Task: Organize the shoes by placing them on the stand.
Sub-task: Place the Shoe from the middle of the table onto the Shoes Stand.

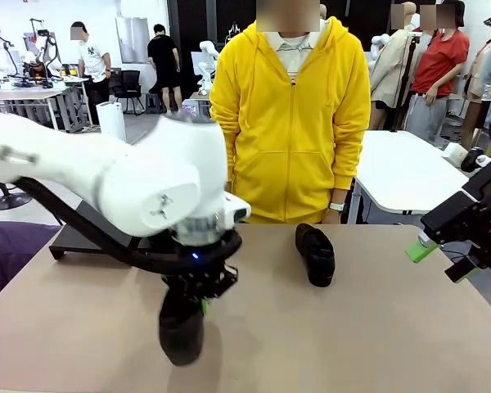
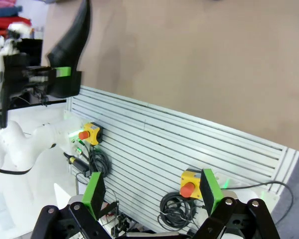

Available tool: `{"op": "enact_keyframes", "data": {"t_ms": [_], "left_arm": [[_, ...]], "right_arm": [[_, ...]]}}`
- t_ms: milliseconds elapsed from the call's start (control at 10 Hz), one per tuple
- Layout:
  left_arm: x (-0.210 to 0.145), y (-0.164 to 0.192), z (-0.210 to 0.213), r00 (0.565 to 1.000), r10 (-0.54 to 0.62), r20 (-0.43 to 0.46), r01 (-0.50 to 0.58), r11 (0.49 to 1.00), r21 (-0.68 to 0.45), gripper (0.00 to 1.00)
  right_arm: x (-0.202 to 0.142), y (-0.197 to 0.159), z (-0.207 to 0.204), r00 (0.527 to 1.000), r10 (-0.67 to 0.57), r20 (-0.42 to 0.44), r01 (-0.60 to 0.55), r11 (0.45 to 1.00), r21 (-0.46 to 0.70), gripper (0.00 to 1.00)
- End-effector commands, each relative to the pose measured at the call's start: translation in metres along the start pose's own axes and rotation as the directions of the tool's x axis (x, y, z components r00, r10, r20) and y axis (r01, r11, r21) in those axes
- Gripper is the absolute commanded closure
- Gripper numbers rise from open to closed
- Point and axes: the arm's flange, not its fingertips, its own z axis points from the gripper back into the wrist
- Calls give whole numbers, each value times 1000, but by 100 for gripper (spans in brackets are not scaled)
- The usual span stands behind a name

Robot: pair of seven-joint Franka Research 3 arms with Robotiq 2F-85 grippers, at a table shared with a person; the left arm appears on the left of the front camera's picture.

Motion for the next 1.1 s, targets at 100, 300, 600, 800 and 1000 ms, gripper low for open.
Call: {"op": "enact_keyframes", "data": {"t_ms": [100, 300, 600, 800, 1000], "left_arm": [[-35, 105, 64, 981, -24, 194, 12, 998, 65, 100], [-38, 181, 74, 941, 75, 331, -123, 984, 126, 100], [-39, 258, 73, 883, 305, 357, -350, 934, 67, 100], [-43, 228, 80, 926, 145, 350, -201, 971, 129, 100], [-43, 228, 80, 926, 145, 350, -201, 971, 129, 100]], "right_arm": [[1, -1, 2, 1000, 21, 1, -21, 1000, 17, 0], [1, -1, 2, 1000, 21, 1, -21, 1000, 17, 0], [1, -1, 2, 1000, 21, 1, -21, 1000, 17, 0], [1, -1, 2, 1000, 21, 1, -21, 1000, 17, 0], [1, -1, 2, 1000, 21, 1, -21, 1000, 17, 0]]}}
